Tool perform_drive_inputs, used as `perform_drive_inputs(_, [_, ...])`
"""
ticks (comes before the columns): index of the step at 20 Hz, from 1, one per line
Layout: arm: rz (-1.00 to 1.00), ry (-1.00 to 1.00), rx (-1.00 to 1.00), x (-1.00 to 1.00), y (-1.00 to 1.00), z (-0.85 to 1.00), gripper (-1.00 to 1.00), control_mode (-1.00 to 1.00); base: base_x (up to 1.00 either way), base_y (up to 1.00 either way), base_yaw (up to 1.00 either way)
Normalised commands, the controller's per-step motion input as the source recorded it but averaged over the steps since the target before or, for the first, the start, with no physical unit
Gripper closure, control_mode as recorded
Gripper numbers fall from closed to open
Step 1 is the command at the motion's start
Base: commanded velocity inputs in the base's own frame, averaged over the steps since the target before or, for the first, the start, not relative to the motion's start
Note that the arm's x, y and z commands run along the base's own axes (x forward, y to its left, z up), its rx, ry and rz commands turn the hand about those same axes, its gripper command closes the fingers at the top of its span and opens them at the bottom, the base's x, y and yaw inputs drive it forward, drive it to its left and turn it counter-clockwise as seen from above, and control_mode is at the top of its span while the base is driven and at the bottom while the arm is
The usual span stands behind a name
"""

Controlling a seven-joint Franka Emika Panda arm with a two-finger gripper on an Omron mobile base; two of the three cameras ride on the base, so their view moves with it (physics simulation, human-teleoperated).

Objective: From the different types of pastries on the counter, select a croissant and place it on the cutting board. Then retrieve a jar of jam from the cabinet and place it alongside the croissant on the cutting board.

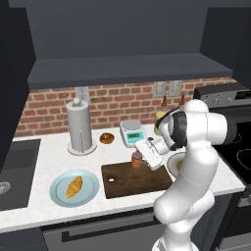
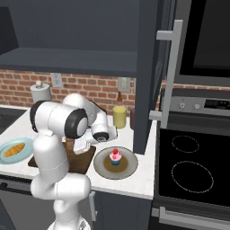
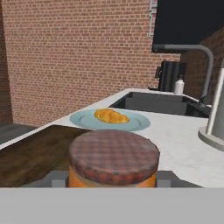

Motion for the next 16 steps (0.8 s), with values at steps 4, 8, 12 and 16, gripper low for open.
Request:
perform_drive_inputs(4, [0.2, -0.29, 0.01, -0.05, -0.12, -0.32, 1.0, -1.0, 0.0, 0.0, 0.0])
perform_drive_inputs(8, [0.03, -0.04, 0.08, -0.07, -0.03, -0.02, 1.0, -1.0, 0.0, 0.0, 0.0])
perform_drive_inputs(12, [0.0, 0.0, 0.03, 0.0, 0.0, -0.06, -1.0, -1.0, 0.0, 0.0, 0.0])
perform_drive_inputs(16, [0.0, 0.0, 0.03, 0.0, 0.0, 0.0, -1.0, -1.0, 0.0, 0.0, 0.0])
